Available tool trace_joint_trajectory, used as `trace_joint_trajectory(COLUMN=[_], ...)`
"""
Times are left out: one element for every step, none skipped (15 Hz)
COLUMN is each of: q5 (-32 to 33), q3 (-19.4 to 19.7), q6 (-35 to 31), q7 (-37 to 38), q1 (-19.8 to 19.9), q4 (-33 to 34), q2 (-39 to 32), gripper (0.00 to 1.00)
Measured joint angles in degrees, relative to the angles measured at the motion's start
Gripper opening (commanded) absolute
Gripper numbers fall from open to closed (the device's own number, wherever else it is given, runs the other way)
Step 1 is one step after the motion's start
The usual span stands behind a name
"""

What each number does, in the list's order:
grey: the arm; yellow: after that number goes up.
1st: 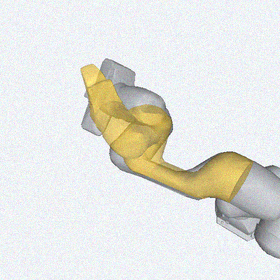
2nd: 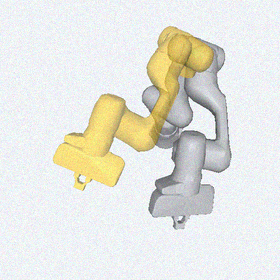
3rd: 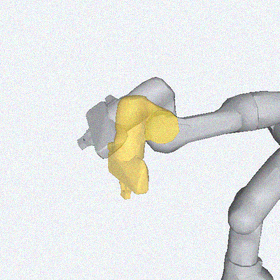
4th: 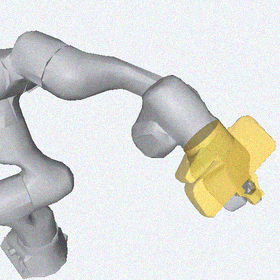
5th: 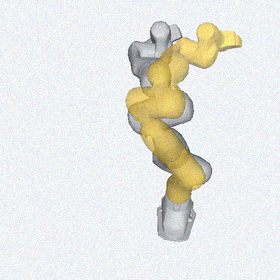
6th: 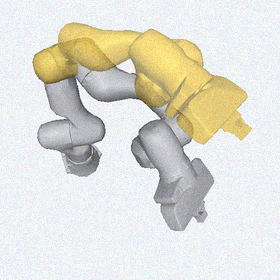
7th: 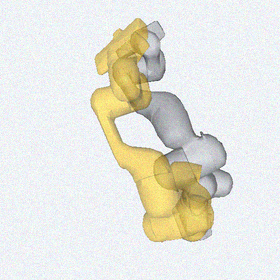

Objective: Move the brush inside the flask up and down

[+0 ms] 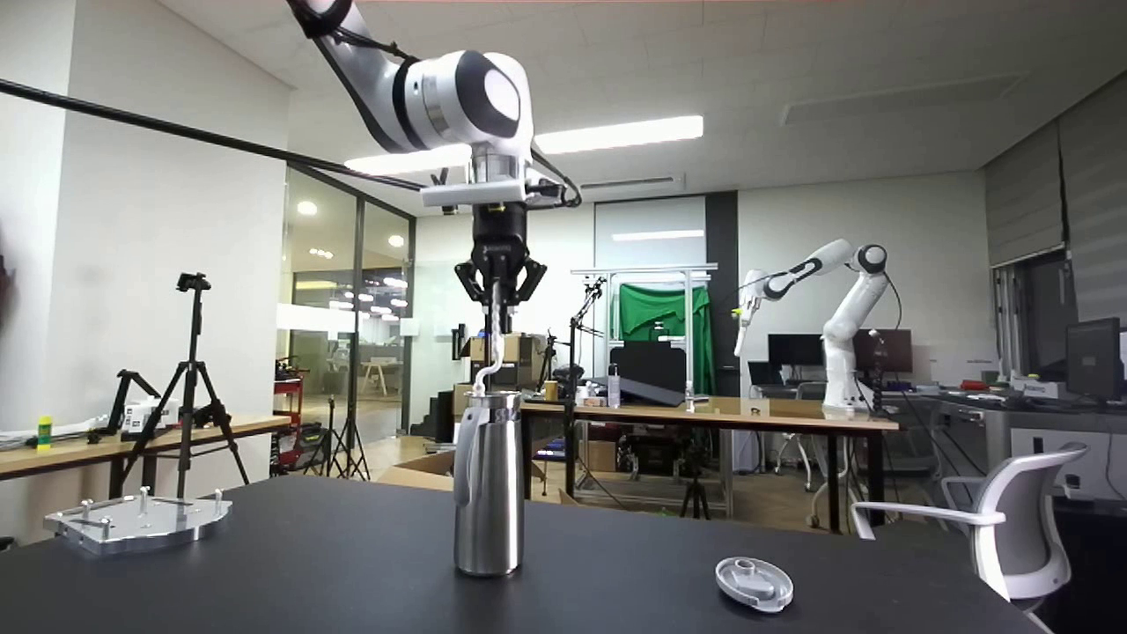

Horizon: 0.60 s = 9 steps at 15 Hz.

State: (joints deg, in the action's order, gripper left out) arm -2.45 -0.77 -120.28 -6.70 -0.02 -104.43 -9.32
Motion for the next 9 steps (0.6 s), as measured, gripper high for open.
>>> trace_joint_trajectory(q5=[0.0, 0.0, 0.0, 0.0, 0.1, 0.1, 0.2, 0.2, 0.2], q3=[0.0, 0.0, 0.0, 0.0, -0.1, -0.1, -0.2, -0.2, -0.2], q6=[0.1, 0.3, 0.5, 0.7, 0.9, 0.9, 0.9, 1.1, 1.3], q7=[-0.2, -0.3, -0.3, -0.4, -0.6, -0.9, -1.3, -1.8, -2.6], q1=[0.0, 0.1, 0.1, 0.1, 0.0, 0.0, 0.0, 0.0, 0.0], q4=[0.0, 0.0, 0.0, 0.0, 0.1, 0.3, 0.6, 0.9, 1.1], q2=[-0.9, -1.7, -2.2, -2.5, -2.4, -2.0, -1.2, -0.1, 1.4], gripper=[0.04, 0.04, 0.04, 0.04, 0.04, 0.04, 0.04, 0.04, 0.04])
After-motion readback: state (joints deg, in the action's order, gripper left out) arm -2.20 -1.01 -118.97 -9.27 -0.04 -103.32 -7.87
